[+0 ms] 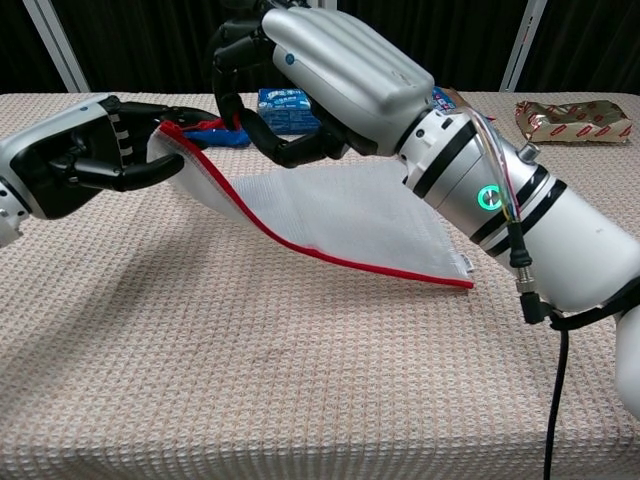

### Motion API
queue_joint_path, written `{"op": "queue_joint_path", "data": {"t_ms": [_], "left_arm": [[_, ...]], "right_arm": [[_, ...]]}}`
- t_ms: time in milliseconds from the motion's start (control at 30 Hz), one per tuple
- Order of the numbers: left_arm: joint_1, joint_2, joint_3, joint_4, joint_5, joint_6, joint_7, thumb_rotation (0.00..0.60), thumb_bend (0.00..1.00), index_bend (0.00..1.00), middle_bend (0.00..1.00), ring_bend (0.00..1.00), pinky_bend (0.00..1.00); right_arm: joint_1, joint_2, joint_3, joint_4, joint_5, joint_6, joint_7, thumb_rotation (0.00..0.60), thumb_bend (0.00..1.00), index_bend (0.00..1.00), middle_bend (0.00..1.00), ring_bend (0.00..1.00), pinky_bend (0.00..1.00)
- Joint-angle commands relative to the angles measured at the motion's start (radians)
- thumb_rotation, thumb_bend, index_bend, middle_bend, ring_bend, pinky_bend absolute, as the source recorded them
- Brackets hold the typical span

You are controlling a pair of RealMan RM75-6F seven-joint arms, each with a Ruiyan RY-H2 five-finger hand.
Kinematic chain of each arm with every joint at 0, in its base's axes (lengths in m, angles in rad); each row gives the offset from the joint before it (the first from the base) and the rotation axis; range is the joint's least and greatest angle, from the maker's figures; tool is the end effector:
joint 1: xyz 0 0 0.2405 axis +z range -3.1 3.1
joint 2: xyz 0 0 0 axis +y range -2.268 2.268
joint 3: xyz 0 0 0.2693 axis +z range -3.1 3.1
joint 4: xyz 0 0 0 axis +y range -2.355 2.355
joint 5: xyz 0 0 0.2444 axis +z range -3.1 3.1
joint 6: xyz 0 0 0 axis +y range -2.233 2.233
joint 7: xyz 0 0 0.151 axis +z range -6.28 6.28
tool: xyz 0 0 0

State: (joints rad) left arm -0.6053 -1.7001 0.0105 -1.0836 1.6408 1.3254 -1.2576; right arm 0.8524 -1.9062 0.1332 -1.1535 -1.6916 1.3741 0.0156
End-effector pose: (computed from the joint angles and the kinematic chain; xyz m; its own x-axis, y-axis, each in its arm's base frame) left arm -0.2109 0.3204 -0.0626 -0.5561 0.5655 0.6090 0.6381 -0.1789 0.7488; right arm -0.0397 -0.3188 -0.1020 0.1110 0.0123 0.9937 -0.6060 -0.7917 0.0775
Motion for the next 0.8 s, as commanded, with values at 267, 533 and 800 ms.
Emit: {"op": "queue_joint_path", "data": {"t_ms": [267, 533, 800], "left_arm": [[0.001, -0.007, -0.008, -0.005, -0.005, 0.008, -0.106, 0.6, 0.49, 0.66, 0.23, 0.09, 0.11], [0.0, -0.003, -0.025, -0.024, -0.021, 0.008, -0.221, 0.6, 0.49, 0.66, 0.23, 0.09, 0.11], [-0.001, -0.003, -0.038, -0.029, -0.039, -0.006, -0.317, 0.6, 0.5, 0.66, 0.23, 0.09, 0.11]], "right_arm": [[-0.015, -0.054, -0.003, 0.051, -0.012, 0.026, 0.019, 0.6, 0.55, 0.99, 0.26, 0.0, 0.0], [-0.02, -0.086, -0.009, 0.093, -0.036, 0.05, 0.004, 0.6, 0.55, 0.99, 0.26, 0.0, 0.0], [-0.038, -0.086, -0.016, 0.112, -0.062, 0.093, -0.024, 0.6, 0.55, 0.99, 0.26, 0.0, 0.0]]}}
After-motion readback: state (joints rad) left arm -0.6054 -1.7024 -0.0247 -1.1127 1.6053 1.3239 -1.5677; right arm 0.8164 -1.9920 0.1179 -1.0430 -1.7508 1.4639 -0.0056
